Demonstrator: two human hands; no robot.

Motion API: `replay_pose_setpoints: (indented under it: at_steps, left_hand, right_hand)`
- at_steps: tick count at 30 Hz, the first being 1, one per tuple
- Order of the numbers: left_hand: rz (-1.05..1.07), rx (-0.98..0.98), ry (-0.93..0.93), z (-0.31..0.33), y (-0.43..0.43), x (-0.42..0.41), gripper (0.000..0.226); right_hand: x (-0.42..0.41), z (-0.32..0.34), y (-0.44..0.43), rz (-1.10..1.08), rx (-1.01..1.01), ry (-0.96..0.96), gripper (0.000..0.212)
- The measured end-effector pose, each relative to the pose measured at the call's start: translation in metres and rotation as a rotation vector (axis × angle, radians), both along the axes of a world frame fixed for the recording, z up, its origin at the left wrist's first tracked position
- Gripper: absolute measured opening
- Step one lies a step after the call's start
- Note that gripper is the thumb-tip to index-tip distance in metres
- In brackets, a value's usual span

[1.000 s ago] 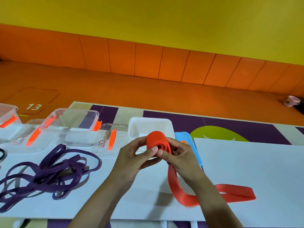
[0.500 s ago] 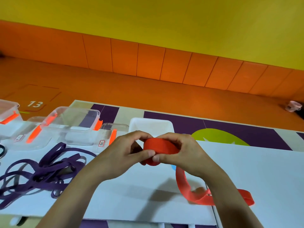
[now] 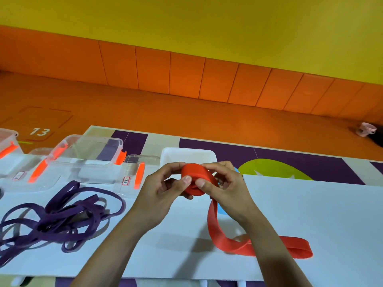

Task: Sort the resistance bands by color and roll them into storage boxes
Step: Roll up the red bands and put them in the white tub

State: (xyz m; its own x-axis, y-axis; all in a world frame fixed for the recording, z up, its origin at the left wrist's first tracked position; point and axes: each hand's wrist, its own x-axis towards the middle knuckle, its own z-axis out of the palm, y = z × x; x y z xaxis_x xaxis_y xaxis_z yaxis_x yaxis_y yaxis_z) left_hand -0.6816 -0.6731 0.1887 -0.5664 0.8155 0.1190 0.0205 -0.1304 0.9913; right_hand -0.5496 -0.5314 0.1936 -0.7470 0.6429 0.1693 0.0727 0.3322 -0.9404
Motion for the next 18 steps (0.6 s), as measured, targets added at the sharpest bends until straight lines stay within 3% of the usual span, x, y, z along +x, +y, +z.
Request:
replay_pose_setpoints:
  at_steps: [5, 10, 12, 15, 18]
  left_hand:
    - [0.058, 0.120, -0.201, -0.001, 0.005, 0.003, 0.037]
    - [-0.020, 0.114, -0.417, -0.005, 0.008, 0.008, 0.035]
    - [-0.044, -0.024, -0.305, -0.006, 0.002, -0.003, 0.029]
    - [-0.049, -0.252, 0.079, -0.005, -0.010, -0.024, 0.025]
    - [-0.172, -0.246, 0.234, 0.009, -0.014, -0.028, 0.040]
  right_hand:
    - [0.000, -0.006, -0.004, 0.150, -0.193, 0.078, 0.039]
    - [-0.005, -0.012, -0.008, 0.067, -0.189, 0.096, 0.025]
    - [-0.001, -0.008, 0.000, 0.099, -0.105, -0.003, 0.026]
    - [0.007, 0.003, 0.011, 0.178, -0.010, -0.182, 0.033]
    - [0.005, 0.013, 0.011, 0.249, 0.076, -0.287, 0.034]
